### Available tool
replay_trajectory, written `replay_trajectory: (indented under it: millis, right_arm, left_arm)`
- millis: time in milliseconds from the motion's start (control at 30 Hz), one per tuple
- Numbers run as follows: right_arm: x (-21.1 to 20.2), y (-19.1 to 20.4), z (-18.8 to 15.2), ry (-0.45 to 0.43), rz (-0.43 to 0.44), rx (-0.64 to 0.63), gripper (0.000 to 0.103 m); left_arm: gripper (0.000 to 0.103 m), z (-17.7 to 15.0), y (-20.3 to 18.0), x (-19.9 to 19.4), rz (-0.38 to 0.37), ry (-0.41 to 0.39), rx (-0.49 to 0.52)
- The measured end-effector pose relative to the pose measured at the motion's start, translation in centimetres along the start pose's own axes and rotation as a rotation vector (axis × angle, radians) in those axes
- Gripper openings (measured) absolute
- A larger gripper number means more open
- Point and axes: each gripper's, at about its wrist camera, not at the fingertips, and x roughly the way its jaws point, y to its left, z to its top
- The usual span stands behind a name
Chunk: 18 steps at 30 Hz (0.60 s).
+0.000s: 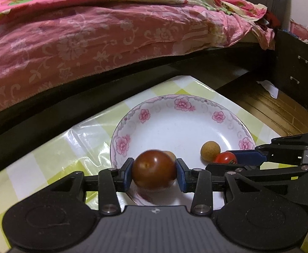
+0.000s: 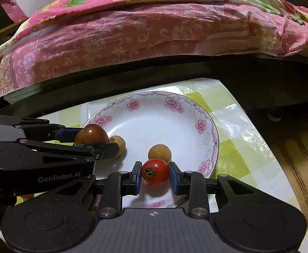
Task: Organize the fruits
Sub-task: 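Carry both held tomatoes over the white plate with both tools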
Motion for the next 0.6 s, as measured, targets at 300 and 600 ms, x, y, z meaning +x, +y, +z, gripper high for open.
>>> replay_trajectory:
  millis: [300, 600]
  right_arm:
    - [0.13, -0.05, 0.00, 0.003, -0.003, -0.003, 0.027]
    - [0.11, -0.03, 0.04, 0.005, -0.007, -0.005, 0.027]
  left_arm:
    - [0.048, 0.20, -0.09, 0.02, 0.008, 0.002, 0.008]
    - [0.048, 0.13, -0.31, 0.03, 0.022, 0.002, 0.011]
